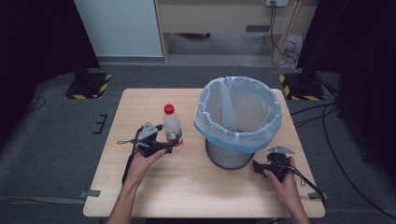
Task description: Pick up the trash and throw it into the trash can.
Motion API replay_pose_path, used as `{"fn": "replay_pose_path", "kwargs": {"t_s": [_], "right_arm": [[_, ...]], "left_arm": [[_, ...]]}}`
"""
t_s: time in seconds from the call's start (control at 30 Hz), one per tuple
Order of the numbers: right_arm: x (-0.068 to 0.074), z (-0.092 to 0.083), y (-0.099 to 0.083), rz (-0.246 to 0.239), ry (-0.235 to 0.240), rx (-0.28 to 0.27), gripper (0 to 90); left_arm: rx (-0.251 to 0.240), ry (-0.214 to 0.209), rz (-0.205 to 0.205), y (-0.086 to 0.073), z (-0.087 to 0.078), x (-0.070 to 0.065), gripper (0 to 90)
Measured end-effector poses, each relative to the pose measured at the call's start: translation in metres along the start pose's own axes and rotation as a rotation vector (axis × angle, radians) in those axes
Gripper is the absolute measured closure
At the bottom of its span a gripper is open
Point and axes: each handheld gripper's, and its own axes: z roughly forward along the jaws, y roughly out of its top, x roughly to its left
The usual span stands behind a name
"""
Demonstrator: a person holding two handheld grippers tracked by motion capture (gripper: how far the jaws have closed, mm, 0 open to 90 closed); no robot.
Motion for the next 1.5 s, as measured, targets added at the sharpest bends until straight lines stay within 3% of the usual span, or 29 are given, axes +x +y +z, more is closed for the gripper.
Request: {"fn": "replay_pose_path", "kwargs": {"t_s": [0.27,0.4,0.5,0.57,0.87,0.97,1.23,1.5], "right_arm": [[0.0,0.0,0.0,-0.001,-0.001,-0.001,0.4],[0.0,0.0,0.0,-0.001,-0.001,0.0,0.4],[0.0,0.0,0.0,0.0,-0.001,-0.001,0.4],[0.0,0.0,0.0,-0.001,0.0,-0.001,0.4],[0.0,0.0,0.0,-0.004,0.002,-0.001,0.4],[-0.001,0.001,0.001,-0.001,0.005,0.001,0.4],[-0.001,0.001,0.001,-0.003,0.005,0.0,0.4],[-0.001,0.001,0.001,-0.003,0.005,0.0,0.4]], "left_arm": [[-0.015,0.012,0.0,0.0,0.003,0.0,7.5],[-0.013,-0.018,-0.003,-0.001,0.006,0.0,14.0],[-0.009,-0.014,0.025,0.0,0.007,-0.001,20.4],[0.006,-0.018,0.013,0.002,0.009,0.001,26.3],[0.011,-0.054,0.074,0.017,-0.002,0.002,27.3],[-0.017,-0.062,0.056,0.025,-0.006,0.004,27.4],[-0.053,-0.082,0.096,0.062,-0.02,0.003,27.5],[-0.079,-0.09,0.103,0.08,-0.027,0.005,27.6]]}}
